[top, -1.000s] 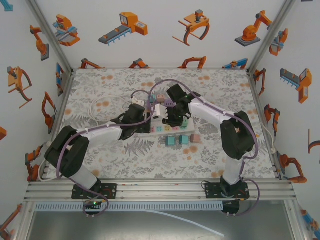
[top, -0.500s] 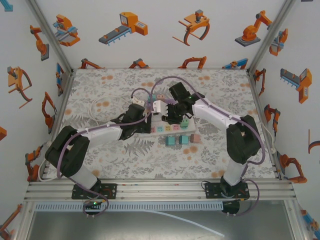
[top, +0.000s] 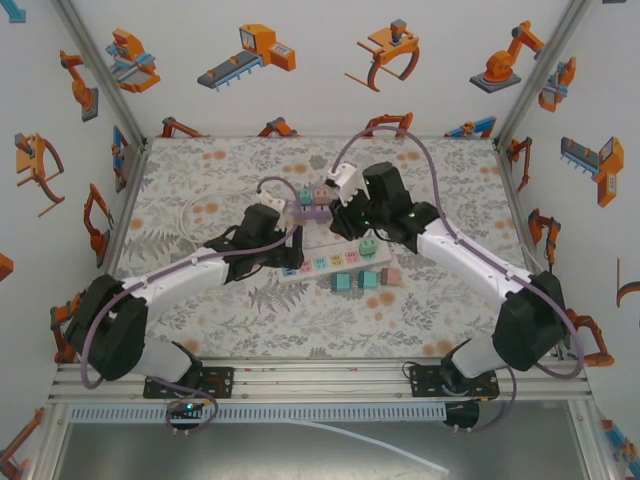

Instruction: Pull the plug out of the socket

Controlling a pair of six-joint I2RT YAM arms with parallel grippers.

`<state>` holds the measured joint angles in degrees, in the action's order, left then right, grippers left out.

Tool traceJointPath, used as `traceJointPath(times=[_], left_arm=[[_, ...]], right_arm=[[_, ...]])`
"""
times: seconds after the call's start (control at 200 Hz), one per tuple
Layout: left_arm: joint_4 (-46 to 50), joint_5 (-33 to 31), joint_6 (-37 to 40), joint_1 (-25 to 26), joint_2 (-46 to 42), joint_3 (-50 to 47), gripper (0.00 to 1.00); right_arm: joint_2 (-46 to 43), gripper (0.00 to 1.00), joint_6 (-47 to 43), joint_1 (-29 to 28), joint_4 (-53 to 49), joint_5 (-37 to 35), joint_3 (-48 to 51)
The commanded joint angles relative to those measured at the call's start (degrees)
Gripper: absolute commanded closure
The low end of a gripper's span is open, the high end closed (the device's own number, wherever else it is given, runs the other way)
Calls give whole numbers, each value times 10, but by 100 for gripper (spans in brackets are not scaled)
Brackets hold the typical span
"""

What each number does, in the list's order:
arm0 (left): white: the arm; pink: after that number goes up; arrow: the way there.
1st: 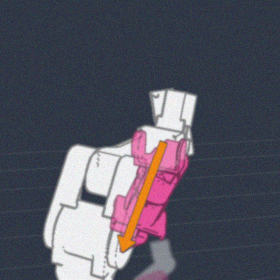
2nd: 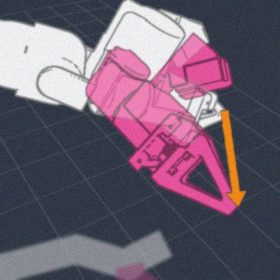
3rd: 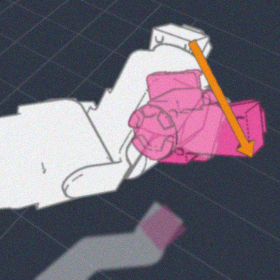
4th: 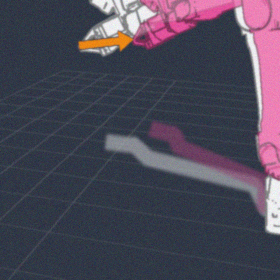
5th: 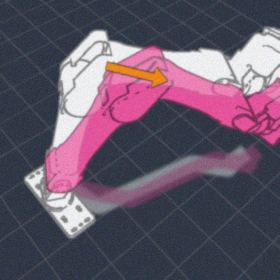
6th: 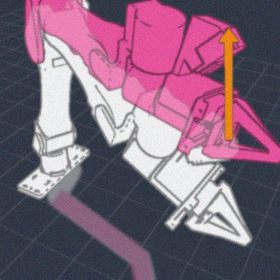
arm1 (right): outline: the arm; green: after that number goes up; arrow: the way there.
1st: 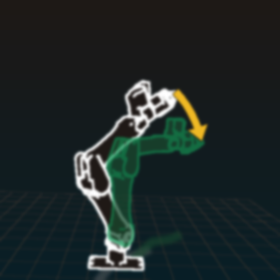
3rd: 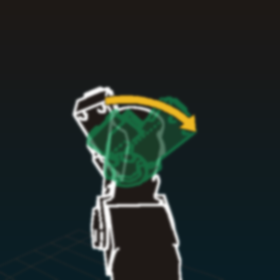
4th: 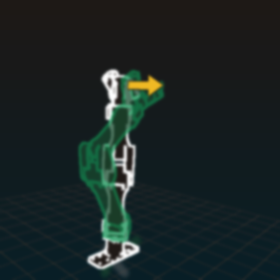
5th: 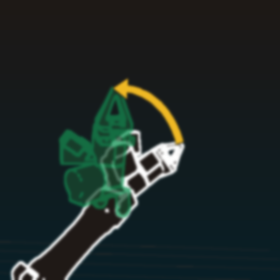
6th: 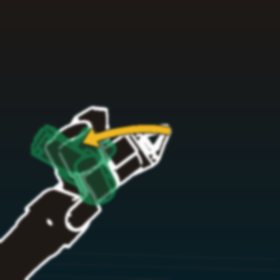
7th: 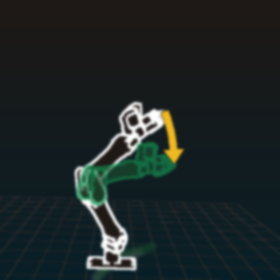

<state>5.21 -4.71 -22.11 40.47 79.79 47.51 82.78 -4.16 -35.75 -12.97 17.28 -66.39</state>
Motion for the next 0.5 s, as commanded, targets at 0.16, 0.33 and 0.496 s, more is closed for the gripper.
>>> traceJointPath(times=[0.16, 0.33, 0.496], left_arm=[[25, 47, 70, 1, -173, -39, 19], [61, 85, 131, 4, -282, -63, 20], [95, 151, 184, 11, -350, -78, 20]], right_arm=[[-97, 79, 358, -3, 170, -36, 108], [-118, 80, 473, -3, 233, -44, 174], [-111, 81, 530, -7, 299, -51, 237]])
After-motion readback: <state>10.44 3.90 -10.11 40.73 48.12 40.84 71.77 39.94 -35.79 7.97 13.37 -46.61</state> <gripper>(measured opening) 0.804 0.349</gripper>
